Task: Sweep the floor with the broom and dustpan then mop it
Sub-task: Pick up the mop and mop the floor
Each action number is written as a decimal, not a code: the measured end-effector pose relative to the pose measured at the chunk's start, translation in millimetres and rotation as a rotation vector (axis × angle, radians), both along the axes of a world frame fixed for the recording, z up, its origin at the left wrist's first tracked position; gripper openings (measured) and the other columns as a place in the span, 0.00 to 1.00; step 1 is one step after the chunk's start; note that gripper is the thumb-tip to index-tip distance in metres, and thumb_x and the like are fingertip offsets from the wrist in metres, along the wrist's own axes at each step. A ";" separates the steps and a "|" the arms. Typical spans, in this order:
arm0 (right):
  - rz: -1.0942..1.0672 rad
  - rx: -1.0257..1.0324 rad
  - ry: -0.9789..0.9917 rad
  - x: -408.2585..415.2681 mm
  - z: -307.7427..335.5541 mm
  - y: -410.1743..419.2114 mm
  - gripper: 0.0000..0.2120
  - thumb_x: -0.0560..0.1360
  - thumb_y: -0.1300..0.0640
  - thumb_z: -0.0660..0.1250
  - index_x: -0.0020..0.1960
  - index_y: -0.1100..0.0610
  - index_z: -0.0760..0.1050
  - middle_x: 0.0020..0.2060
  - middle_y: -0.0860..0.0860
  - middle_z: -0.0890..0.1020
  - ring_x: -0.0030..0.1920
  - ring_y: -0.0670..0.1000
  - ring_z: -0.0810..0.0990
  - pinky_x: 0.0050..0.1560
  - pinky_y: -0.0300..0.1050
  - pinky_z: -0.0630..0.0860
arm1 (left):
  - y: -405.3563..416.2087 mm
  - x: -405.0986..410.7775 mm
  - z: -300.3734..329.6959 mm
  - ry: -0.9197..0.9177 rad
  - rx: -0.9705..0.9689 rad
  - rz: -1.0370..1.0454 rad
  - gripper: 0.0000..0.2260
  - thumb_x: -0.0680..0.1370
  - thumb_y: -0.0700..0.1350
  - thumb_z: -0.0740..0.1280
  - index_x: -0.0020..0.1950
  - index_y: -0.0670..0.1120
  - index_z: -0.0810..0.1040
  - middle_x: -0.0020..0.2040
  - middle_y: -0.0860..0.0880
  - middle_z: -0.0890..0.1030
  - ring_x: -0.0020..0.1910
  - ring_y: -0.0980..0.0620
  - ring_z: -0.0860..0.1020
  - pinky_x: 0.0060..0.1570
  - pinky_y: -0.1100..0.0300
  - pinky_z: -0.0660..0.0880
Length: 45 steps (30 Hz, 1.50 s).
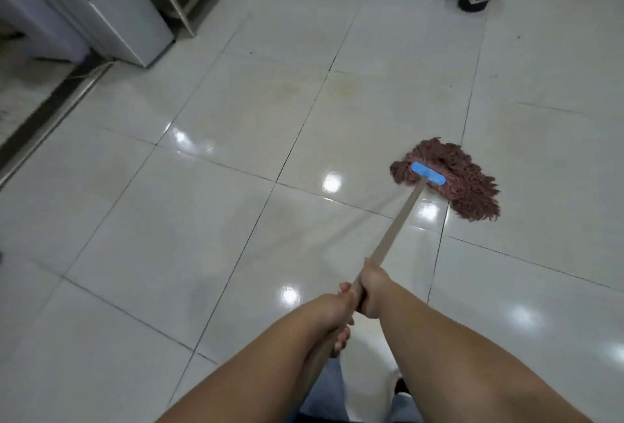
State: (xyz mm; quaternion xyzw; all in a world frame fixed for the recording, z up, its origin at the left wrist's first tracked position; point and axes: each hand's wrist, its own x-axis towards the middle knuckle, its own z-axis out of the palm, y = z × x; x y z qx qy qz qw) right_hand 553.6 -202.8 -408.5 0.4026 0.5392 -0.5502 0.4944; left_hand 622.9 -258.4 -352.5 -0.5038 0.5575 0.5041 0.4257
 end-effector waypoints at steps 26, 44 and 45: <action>0.281 -0.039 -0.129 348.5 12.8 86.2 0.24 0.79 0.37 0.50 0.42 0.57 0.68 0.17 0.51 0.74 0.12 0.47 0.70 0.23 0.31 0.70 | 112.8 342.2 37.4 -0.102 0.057 0.366 0.28 0.78 0.66 0.44 0.34 0.44 0.62 0.27 0.49 0.62 0.22 0.56 0.59 0.25 0.67 0.56; 0.147 0.010 -0.101 347.8 0.9 47.7 0.24 0.77 0.38 0.53 0.35 0.57 0.65 0.12 0.48 0.69 0.24 0.50 0.69 0.30 0.42 0.64 | 63.7 350.5 38.1 -0.058 0.275 0.294 0.33 0.71 0.73 0.52 0.50 0.44 0.70 0.23 0.46 0.73 0.20 0.52 0.73 0.24 0.64 0.74; 0.126 -0.004 -0.109 333.9 1.3 45.4 0.23 0.77 0.39 0.53 0.35 0.57 0.65 0.11 0.48 0.68 0.23 0.50 0.69 0.29 0.42 0.64 | 61.2 337.8 39.6 -0.059 0.276 0.319 0.32 0.71 0.73 0.53 0.50 0.44 0.70 0.23 0.48 0.72 0.19 0.53 0.70 0.23 0.66 0.71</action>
